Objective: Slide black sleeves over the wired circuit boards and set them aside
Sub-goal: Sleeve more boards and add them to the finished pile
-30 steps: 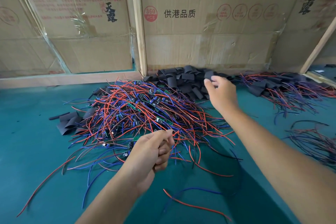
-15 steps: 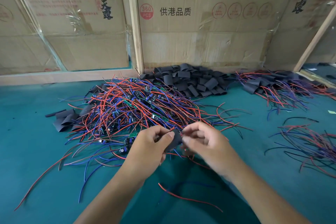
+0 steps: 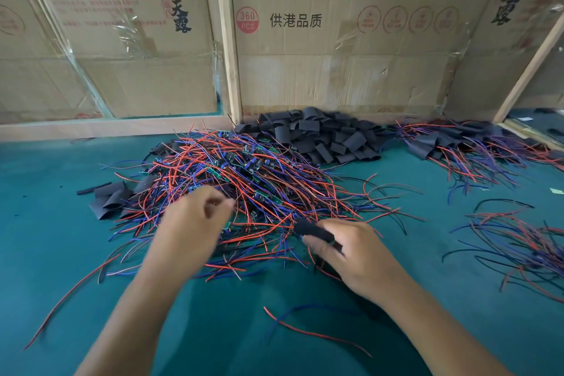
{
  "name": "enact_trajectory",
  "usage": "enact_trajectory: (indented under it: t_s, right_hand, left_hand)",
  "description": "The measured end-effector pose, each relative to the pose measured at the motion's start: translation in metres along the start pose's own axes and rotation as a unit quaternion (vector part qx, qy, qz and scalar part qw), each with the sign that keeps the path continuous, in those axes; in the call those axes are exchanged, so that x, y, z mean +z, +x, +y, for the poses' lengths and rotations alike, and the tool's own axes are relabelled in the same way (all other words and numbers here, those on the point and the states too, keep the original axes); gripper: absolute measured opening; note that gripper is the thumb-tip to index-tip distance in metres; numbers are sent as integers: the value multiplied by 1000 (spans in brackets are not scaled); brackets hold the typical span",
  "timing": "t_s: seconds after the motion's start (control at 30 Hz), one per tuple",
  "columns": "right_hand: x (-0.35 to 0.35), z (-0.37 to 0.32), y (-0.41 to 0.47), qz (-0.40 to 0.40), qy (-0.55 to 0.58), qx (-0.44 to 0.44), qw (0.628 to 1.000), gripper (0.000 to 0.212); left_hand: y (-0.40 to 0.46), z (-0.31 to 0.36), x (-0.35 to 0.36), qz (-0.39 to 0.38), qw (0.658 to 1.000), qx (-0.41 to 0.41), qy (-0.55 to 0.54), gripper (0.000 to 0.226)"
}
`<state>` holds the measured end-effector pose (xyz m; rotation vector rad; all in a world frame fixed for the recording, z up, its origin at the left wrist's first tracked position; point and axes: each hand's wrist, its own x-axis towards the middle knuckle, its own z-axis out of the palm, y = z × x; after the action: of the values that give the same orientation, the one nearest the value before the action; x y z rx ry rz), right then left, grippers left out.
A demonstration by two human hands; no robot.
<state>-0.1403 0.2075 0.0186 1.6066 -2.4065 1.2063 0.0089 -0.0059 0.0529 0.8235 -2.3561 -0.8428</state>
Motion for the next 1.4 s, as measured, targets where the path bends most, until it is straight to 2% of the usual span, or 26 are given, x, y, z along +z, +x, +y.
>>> enact_trajectory:
  t_s: [0.03,0.1,0.2,0.27,0.47,0.67,0.8,0.9,0.93,1.0,1.07,1.17,1.4]
  right_hand:
    - [0,1,0,7,18,16,1000,22]
    - [1,3,0,9,64,54,996,9]
    - [5,5,0,6,114,93,989,20]
    - [7,5,2,19,187,121,975,17]
    - [1,4,9,99,453,229,856,18]
    - [-8,5,13,124,523,279,796,33]
    - [-15,9,15,143,563,307,754,39]
    - [-18,12,15,143,590,297,737,37]
    - [-18,12,15,141,597,287,735,36]
    - [-18,12,16,141,604,260,740,36]
    - [-17,11,16,147,605,234,746,37]
    - [-15,12,15,151,600,210,757,29]
    - [-10,10,14,118,596,192,770,34]
  left_hand:
    - [3,-8,-9,26,998,-16,48,21]
    - [5,-21,-19,6,992,-30,118,23]
    - [3,-25,-17,-81,986,-15,146,23]
    - [2,-22,-15,-117,979,4,168,18]
    - [-2,-21,-13,-169,960,10,224,29]
    - [1,-28,-14,-152,964,3,218,27]
    - [6,-23,-18,-131,990,9,61,14]
    - [5,-10,-23,-105,989,-9,-106,8]
    - [3,-5,-24,-99,979,-28,-178,7]
    - [-3,6,-25,-102,936,-64,-332,2]
    - [-7,13,-26,-119,891,-78,-430,18]
    - [-9,15,-25,-155,855,-96,-486,30]
    - [-9,20,-23,-195,801,-101,-557,14]
